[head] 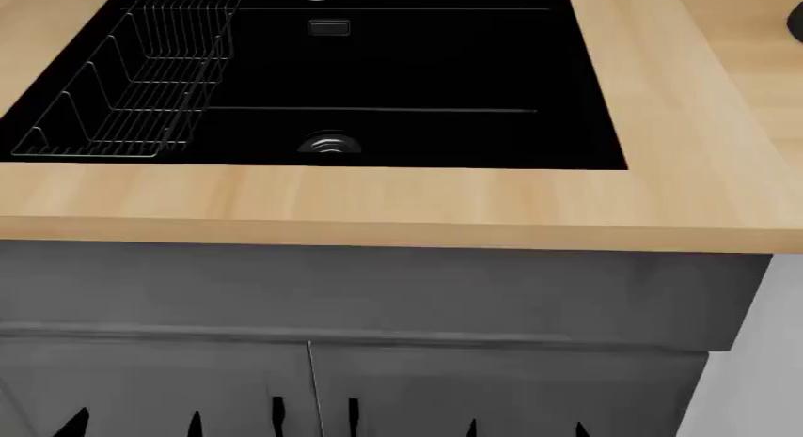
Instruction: Move the fresh-baked cupcake off the tray onto the counter, and place the bowl used for mixing into the sink.
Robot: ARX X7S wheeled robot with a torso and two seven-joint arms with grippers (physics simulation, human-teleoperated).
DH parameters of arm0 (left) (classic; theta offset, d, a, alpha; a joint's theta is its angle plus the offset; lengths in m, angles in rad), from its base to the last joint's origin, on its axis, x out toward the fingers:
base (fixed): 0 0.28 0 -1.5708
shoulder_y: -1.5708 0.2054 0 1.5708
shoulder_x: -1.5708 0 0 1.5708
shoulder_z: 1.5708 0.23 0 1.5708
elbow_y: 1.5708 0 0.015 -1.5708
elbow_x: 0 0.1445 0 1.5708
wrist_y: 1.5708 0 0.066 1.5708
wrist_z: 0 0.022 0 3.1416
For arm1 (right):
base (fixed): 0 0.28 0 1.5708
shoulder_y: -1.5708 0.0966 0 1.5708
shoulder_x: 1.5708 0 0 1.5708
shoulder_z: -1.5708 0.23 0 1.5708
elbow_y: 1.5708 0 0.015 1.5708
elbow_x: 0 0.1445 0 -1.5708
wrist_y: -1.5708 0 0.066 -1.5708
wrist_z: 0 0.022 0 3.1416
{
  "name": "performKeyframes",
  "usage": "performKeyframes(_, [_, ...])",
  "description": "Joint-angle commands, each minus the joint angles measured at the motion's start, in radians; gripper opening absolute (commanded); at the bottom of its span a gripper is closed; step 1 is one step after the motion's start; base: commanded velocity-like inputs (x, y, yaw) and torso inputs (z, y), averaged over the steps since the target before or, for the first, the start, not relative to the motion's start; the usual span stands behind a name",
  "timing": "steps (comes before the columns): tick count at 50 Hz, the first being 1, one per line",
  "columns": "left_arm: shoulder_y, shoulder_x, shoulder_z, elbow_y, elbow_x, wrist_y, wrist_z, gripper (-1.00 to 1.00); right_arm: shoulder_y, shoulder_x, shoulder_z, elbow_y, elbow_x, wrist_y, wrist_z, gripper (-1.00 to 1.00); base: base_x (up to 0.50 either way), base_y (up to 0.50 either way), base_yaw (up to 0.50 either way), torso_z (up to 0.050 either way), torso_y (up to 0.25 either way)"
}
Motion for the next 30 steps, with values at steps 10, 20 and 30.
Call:
performKeyframes(10, [0.001,-0.038,0.05,0.013,-0.031,-0.002,-0.055,1.0,-0.004,0.043,-0.041,-0.014,0.023,0.009,0.054,1.0,0.0,0.0,0.0,0.0,0.0])
performKeyframes(20, [-0.022,-0.068,0.074,0.106,-0.034,-0.102,-0.082,1.0,0.015,0.074,-0.054,-0.146,0.028,0.164,0.085,1.0,0.0,0.0,0.0,0.027,0.006])
performKeyframes(30, [-0.183,-0.103,0.063,0.363,-0.085,-0.496,-0.082,1.0,0.115,0.107,-0.052,-0.326,0.074,0.432,0.07,1.0,0.0,0.0,0.0,0.05,0.012])
